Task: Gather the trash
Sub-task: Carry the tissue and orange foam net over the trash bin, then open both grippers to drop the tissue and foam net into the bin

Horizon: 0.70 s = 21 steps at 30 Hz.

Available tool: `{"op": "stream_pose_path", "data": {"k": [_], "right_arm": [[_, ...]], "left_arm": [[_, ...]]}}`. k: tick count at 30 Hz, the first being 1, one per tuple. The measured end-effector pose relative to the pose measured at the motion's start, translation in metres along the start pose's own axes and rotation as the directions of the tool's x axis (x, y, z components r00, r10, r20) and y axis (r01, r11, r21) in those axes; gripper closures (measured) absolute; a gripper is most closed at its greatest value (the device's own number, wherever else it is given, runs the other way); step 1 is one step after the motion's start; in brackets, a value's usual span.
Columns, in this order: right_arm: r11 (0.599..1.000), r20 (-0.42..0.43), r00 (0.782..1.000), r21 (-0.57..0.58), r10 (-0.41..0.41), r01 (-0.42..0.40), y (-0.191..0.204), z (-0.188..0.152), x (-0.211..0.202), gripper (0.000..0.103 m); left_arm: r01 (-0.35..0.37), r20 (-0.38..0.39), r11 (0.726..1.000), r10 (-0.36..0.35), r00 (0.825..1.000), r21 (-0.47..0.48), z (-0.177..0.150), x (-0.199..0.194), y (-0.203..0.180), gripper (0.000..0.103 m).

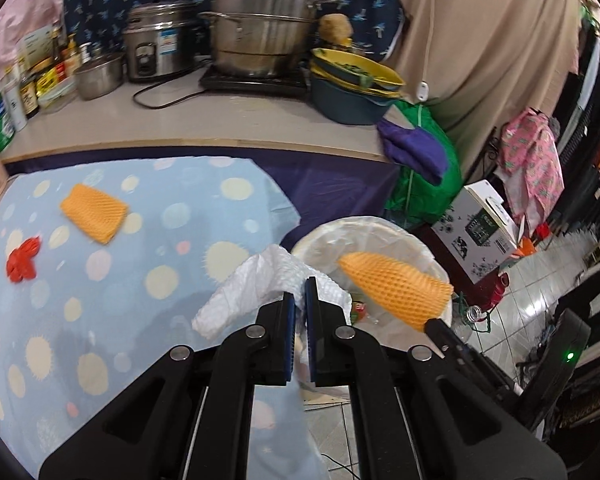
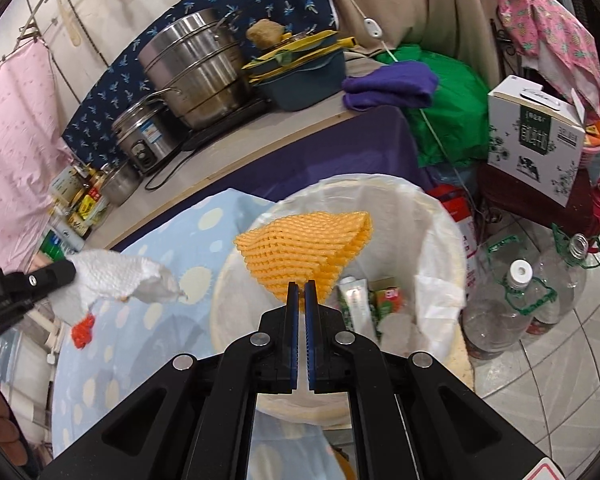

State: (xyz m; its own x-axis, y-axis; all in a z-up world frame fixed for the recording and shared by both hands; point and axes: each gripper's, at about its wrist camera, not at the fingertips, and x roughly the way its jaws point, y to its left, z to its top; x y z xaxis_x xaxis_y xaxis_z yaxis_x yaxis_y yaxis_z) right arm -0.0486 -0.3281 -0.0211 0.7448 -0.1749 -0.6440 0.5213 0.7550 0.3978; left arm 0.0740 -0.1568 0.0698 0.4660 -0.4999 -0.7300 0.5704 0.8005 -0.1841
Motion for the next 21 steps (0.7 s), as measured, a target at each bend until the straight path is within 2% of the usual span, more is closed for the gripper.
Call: {"op": "stream_pose_path", "data": {"k": [7,13,16,17,19,20,21], "right_arm": [[0.999,-0.006,1.0,0.038,-0.019,0.019,-0.019,-0.004,0.002,0.099],[0.998,-0.017,1.0,0.053,-0.02,0.021,-0.022,-0.006,0.004,0.098],[0.997,-0.015,1.0,0.067,-0.023,0.024,-0.023,-0.007,0.004,0.094],[0.997,-0.013,1.0,0.072,-0.02,0.021,-0.023,-0.006,0.004,0.094],[0.997,-0.012,1.0,0.074,-0.02,0.021,-0.023,-0.006,0.003,0.093],[0.997,-0.011,1.0,0.074,-0.02,0.021,-0.023,-0.005,0.003,0.092],[0.997,-0.009,1.0,0.075,-0.02,0.02,-0.023,-0.005,0.002,0.091]], "left_arm": [[0.035,-0.038,0.998,-0.033,0.999,0.046,-0.001,0.021,-0.034,0.098],[0.035,-0.071,0.998,-0.031,0.997,0.052,-0.006,0.037,-0.042,0.098],[0.028,-0.067,0.998,-0.024,0.997,0.055,-0.008,0.038,-0.043,0.097],[0.022,-0.068,0.998,-0.018,0.997,0.059,-0.008,0.039,-0.044,0.093],[0.013,-0.066,0.998,-0.01,0.998,0.055,-0.008,0.039,-0.043,0.079],[0.005,-0.063,0.999,-0.002,0.998,0.05,-0.008,0.038,-0.042,0.066],[-0.003,-0.057,0.999,0.005,0.998,0.043,-0.008,0.037,-0.041,0.058]]}}
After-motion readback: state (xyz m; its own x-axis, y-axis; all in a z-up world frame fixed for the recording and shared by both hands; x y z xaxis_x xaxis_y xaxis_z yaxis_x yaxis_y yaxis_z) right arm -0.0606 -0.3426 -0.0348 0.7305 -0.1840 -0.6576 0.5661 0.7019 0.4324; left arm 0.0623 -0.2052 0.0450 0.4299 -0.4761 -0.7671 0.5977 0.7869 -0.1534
